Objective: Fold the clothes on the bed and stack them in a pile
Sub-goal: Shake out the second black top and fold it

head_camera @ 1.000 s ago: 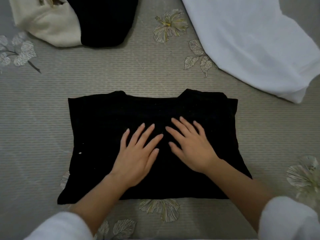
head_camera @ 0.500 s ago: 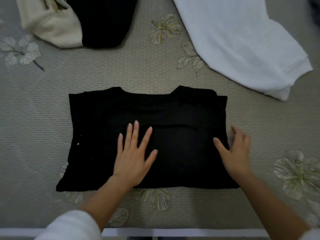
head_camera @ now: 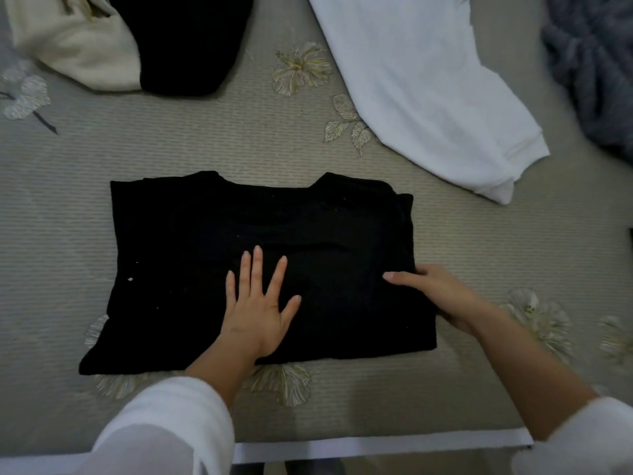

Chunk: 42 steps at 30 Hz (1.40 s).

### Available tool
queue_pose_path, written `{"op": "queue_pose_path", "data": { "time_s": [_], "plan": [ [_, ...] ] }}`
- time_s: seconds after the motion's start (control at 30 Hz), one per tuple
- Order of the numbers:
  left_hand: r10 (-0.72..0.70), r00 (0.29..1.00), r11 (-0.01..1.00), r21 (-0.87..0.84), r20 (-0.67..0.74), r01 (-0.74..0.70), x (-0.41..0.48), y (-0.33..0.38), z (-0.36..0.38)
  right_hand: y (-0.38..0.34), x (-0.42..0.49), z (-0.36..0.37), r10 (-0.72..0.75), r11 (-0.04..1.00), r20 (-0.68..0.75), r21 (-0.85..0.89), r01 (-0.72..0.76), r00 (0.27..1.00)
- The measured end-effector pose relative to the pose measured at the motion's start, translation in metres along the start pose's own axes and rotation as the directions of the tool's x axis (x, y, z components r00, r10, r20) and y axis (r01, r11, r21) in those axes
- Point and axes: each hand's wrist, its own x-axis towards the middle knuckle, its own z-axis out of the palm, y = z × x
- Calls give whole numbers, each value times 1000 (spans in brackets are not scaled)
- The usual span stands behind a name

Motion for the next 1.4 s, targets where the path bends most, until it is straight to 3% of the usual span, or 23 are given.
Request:
{"op": "queue_pose_path", "data": {
  "time_s": [0.1, 0.2, 0.23, 0.27, 0.3, 0.33, 0.4, 0.5, 0.67, 0.8, 0.87, 0.97, 1.03, 1.13, 1.23, 1.3, 1.4],
  "plan": [
    [32, 995, 997, -67, 96, -26, 1, -3, -8, -28, -14, 13, -65, 997, 73, -26, 67, 995],
    [110, 979, 926, -376, 174, -37, 4, -13, -29, -53, -21, 37, -170, 985, 121, 27, 168, 978],
    [130, 978, 832, -555, 165, -17, 3, -19, -40, -60, -22, 48, -202, 979, 129, 46, 197, 971],
    [121, 981, 658, -752, 151, 35, -1, -27, -50, -68, -24, 61, -229, 973, 133, 58, 223, 964],
    [87, 984, 421, -901, 153, 103, -7, -38, -60, -76, -25, 75, -248, 968, 128, 65, 242, 960],
    [46, 984, 183, -970, 169, 158, -15, -50, -69, -83, -26, 90, -261, 964, 117, 76, 253, 958],
    [-22, 977, -108, -972, 210, 207, -31, -78, -77, -96, -26, 122, -283, 956, 93, 112, 272, 955],
    [-54, 964, -287, -929, 259, 234, -50, -114, -76, -114, -22, 171, -346, 934, 117, 140, 329, 931],
    [-92, 948, -451, -862, 303, 232, -72, -152, -85, -130, -3, 260, -416, 908, 177, 21, 419, 892],
    [-155, 920, -433, -862, 359, 263, -84, -167, -83, -122, 13, 311, -304, 890, 339, -231, 392, 890],
    [-238, 904, -304, -911, 356, 278, -87, -170, -80, -117, 13, 315, -315, 843, 359, -320, 432, 879],
    [-317, 930, 29, -978, 185, 205, -87, -170, -73, -108, 10, 301, -498, 775, 143, -369, 513, 855],
    [-306, 950, 247, -957, 69, 149, -89, -168, -66, -99, 8, 286, -605, 715, -50, -472, 515, 794],
    [-407, 911, 369, -924, -66, 98, -94, -169, -65, -84, 10, 265, -607, 722, -210, -548, 422, 766],
    [-500, 855, 529, -830, -137, 176, -98, -176, -57, -72, 20, 248, -530, 771, -344, -576, 271, 775],
    [-510, 856, 564, -784, -82, 261, -100, -176, -47, -65, 26, 241, -425, 849, -435, -497, 182, 794],
    [-461, 884, 423, -856, 78, 296, -99, -172, -42, -59, 31, 240, -164, 986, -427, -83, 142, 889]
  ]
}}
